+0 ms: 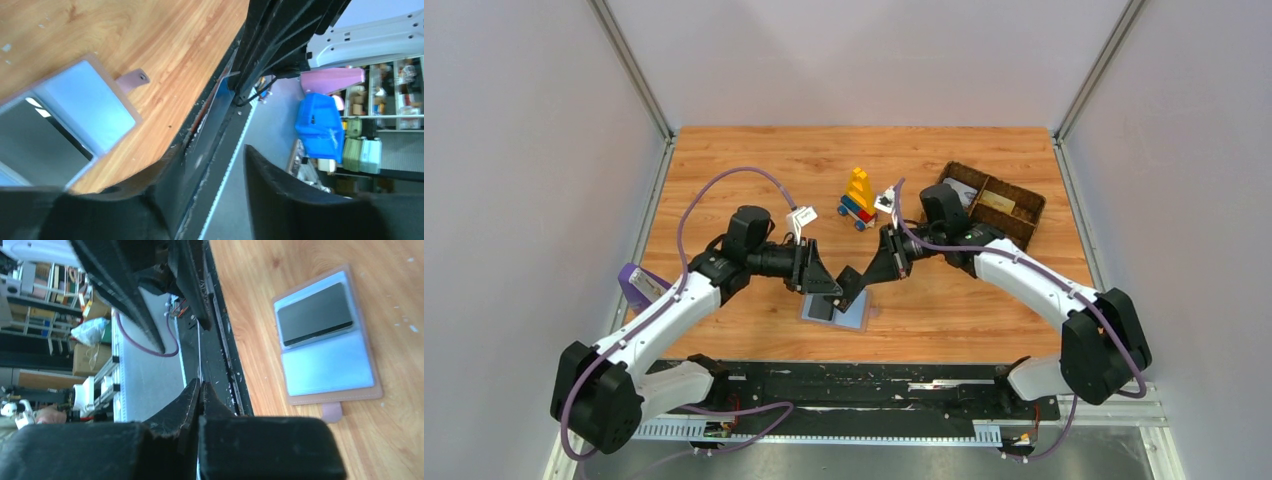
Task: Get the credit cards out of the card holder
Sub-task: Place the credit card in the storage box.
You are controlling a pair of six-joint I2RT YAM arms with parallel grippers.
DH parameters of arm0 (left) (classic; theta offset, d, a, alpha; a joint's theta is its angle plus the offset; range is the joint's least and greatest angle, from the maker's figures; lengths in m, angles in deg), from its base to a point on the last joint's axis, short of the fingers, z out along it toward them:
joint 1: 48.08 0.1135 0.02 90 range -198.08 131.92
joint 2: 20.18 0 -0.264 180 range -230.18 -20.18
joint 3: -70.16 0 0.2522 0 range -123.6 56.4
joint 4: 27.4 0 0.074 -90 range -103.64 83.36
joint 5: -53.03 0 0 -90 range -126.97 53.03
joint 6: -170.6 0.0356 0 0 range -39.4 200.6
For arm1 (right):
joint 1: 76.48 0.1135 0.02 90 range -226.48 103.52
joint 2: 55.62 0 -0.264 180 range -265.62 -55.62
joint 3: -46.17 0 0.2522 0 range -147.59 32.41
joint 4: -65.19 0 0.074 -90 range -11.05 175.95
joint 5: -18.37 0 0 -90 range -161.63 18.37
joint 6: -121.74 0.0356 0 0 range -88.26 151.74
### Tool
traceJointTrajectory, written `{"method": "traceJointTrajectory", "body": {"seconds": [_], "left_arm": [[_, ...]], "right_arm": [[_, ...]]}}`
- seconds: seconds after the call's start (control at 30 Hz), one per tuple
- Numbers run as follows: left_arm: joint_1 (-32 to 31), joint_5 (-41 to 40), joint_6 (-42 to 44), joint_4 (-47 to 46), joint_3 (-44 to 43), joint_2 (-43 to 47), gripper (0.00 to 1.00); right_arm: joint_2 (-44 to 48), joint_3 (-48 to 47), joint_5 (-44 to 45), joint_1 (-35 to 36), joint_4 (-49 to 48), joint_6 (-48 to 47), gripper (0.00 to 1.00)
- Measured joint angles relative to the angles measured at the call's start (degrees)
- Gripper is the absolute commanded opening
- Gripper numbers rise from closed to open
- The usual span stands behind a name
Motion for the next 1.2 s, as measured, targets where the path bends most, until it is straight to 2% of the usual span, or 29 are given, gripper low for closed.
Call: {"method": "traceJointTrajectory", "body": {"seconds": [0.03,0.13,0.2,0.4,0.7,0.8,0.9,1.2], "left_arm": [[-0.02,-0.66,0.2,1.11,-0.55,0.0,0.74],[-0.02,-2.51,1.68,3.58,-2.6,-0.02,0.97],[-0.02,-4.0,2.62,5.49,-4.28,-0.04,0.99],[-0.04,-9.22,6.36,12.2,-8.87,-0.2,1.0],[-0.04,-21.73,12.52,22.69,-12.13,2.27,1.0],[-0.04,-25.11,14.05,24.85,-12.13,3.98,1.0],[-0.04,-27.3,14.82,25.7,-12.13,5.05,1.0],[-0.04,-29.18,15.56,26.34,-12.13,5.86,1.0]], "right_arm": [[0.17,0.04,0.81,-0.31,-0.39,1.11,0.0],[1.44,0.46,3.8,-2.23,-1.66,4.13,0.0],[2.93,1.18,6.27,-3.98,-2.38,6.16,0.0],[8.41,4.98,15.26,-14.27,-3.28,13.11,0.0],[12.92,7.8,30.05,-39.93,-1.25,18.53,0.0],[13.14,8.07,32.76,-46.31,-0.74,19.15,0.0],[12.81,8.04,34.77,-49.2,-0.72,19.69,0.0],[7.8,8.74,38.25,-50.01,-3.1,23.12,0.0]]}}
